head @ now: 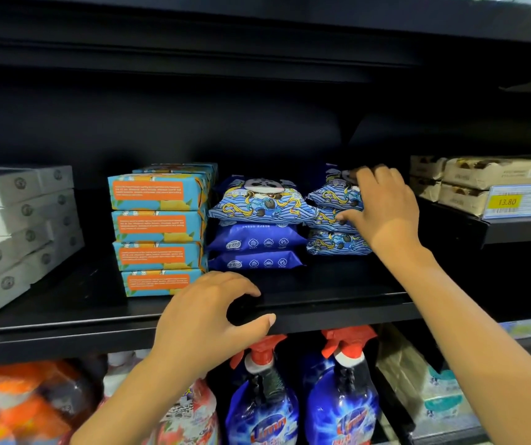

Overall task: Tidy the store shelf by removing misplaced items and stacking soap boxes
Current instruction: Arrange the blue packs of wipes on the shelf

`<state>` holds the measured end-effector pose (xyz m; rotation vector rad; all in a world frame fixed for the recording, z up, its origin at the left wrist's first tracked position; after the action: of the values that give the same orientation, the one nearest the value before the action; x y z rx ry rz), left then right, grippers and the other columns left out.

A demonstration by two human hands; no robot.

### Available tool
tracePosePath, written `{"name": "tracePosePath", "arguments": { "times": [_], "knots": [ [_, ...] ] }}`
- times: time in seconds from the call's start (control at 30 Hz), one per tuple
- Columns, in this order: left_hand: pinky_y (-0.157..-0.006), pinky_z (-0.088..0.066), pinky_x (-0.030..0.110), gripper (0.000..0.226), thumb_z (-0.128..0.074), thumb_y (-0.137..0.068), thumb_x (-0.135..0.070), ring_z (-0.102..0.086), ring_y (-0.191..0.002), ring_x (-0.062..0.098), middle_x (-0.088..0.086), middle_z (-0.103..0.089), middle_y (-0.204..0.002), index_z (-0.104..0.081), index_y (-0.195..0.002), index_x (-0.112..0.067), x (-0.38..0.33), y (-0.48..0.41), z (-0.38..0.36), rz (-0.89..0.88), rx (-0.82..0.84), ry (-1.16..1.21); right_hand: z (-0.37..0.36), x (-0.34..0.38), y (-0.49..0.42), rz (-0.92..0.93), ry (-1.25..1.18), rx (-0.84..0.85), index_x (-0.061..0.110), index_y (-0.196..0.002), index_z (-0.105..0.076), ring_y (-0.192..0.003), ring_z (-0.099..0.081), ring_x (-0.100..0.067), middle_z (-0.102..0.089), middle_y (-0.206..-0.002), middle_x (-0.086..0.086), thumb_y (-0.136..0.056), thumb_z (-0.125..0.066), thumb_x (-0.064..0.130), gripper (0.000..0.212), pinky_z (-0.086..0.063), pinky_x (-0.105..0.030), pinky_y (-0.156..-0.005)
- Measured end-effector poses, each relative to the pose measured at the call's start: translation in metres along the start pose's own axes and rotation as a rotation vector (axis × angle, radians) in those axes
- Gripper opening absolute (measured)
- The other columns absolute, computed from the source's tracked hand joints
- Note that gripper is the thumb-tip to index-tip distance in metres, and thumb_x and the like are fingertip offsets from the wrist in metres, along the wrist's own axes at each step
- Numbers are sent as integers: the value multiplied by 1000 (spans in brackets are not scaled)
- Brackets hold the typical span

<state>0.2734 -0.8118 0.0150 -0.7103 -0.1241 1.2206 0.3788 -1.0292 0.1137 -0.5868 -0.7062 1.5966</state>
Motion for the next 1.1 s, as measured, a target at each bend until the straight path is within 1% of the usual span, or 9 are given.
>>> {"name": "tracePosePath", "arguments": {
  "times": [0.2,0.3,0.4,0.57,0.67,0.73,0.9,0.97,1.1],
  "knots": [
    [-79,-44,17,57,-38,-64,-74,-52,-101,-5,-25,-63,-102,-66,-99,-38,0,-1,-1,4,5,-2,0,-12,0,-15,-69,-92,5,-126,-46,-112,-41,-30,-50,-116,-14,-90,-58,33,46,-37,-35,-74],
    [-80,-43,16,59,-38,-63,-76,-53,-102,-5,-26,-62,-103,-66,-99,-38,0,0,0,6,8,7,12,-17,16,8,-234,-313,2,-119,-54,-100,-48,-32,-56,-105,-16,-86,-65,27,42,-37,-34,-67],
    [-79,-38,8,59,-38,-60,-79,-51,-99,-11,-31,-60,-101,-64,-99,-43,2,1,1,25,15,30,36,-13,48,109,-332,-571,1,-116,-57,-98,-48,-25,-61,-104,-16,-86,-62,27,41,-41,-30,-75],
    [-76,-48,14,44,-63,-66,-71,-62,-85,-11,-25,-70,-85,-69,-86,-32,3,-3,20,184,-175,523,69,22,98,422,-336,-763,0,-113,-58,-100,-57,-31,-62,-105,-16,-85,-61,2,29,-48,-39,-84],
    [-68,-53,17,41,-62,-76,-64,-67,-70,1,-10,-72,-72,-68,-74,-24,-12,-12,33,235,-179,768,77,51,119,543,-332,-783,1,-110,-63,-96,-63,-35,-66,-101,-19,-89,-58,2,22,-51,-43,-81],
    [-61,-56,21,53,-60,-62,-63,-62,-59,7,1,-63,-62,-62,-64,-11,-19,-16,34,307,-133,956,77,68,132,591,-337,-790,3,-105,-70,-95,-65,-34,-68,-99,-17,-91,-56,5,20,-51,-42,-81],
    [-61,-52,36,51,-78,-63,-51,-56,-62,23,30,-59,-70,-65,-68,-2,-17,-14,30,305,-196,1042,67,84,138,603,-380,-741,10,-107,-64,-98,-60,-29,-67,-102,-12,-91,-59,8,17,-50,-40,-82],
    [-63,-51,40,45,-75,-62,-47,-58,-64,24,26,-66,-75,-69,-76,-4,-8,-12,31,293,-251,1030,65,84,135,643,-411,-628,9,-108,-65,-100,-58,-28,-67,-105,-13,-89,-64,15,20,-48,-40,-85],
    [-61,-52,23,19,-72,-75,-35,-66,-71,9,-5,-74,-78,-73,-83,-18,-2,-8,38,222,-276,998,72,68,120,538,-570,-429,3,-116,-63,-113,-51,-24,-60,-117,-13,-83,-69,36,47,-38,-31,-100]
  ]
}}
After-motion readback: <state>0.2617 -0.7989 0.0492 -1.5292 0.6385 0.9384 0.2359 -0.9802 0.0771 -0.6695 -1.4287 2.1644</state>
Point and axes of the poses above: each hand's wrist, its own y-axis away from the middle knuckle, its own z-axis out of the back of the hand, x = y × z, the point moved 7 cm from there along -y, towards the middle knuckle
